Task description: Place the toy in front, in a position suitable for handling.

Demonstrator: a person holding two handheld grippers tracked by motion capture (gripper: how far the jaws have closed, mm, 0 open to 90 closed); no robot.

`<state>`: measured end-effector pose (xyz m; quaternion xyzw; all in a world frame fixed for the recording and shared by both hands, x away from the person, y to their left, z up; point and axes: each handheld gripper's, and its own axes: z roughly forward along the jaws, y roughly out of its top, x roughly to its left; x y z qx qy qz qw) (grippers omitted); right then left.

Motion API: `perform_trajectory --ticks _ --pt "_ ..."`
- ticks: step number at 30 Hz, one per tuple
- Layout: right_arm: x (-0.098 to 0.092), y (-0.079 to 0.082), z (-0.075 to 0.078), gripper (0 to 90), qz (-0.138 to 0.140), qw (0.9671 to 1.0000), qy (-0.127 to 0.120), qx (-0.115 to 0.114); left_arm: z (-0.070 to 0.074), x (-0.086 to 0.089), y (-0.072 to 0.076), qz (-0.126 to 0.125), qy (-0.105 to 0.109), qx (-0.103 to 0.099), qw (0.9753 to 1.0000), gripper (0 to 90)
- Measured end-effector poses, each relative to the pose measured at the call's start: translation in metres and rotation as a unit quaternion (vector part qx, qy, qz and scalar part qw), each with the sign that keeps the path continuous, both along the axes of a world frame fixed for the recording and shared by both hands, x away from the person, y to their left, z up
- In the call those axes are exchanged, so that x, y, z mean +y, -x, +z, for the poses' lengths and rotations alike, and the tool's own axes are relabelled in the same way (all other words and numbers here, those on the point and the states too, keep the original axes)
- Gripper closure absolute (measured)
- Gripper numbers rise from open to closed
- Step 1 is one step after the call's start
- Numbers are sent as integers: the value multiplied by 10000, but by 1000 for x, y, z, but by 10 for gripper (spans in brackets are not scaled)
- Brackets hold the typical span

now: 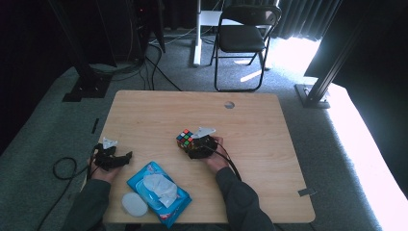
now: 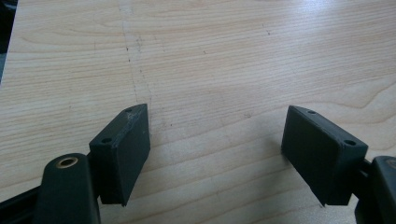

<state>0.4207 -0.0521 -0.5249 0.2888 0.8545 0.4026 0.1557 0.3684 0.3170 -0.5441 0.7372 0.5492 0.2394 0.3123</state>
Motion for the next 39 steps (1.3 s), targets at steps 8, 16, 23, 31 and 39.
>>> perform_trajectory --ticks 8,16,23,31,39 --pt "-19 -1 1 341 -136 9999 -36 -24 0 0 0 -1 0 1 10000 239" --pt "-30 1 -3 341 -186 9998 -14 -42 0 0 0 0 0 1 10000 240" --pt "-41 5 -8 341 -187 9998 -35 -25 0 0 0 -1 -5 9 10000 239" --pt "-49 6 -12 340 -121 9999 -61 73 0 0 0 0 -4 12 10000 239" --pt "-51 4 -17 325 -126 9996 -85 229 0 0 0 0 -5 12 10000 239"
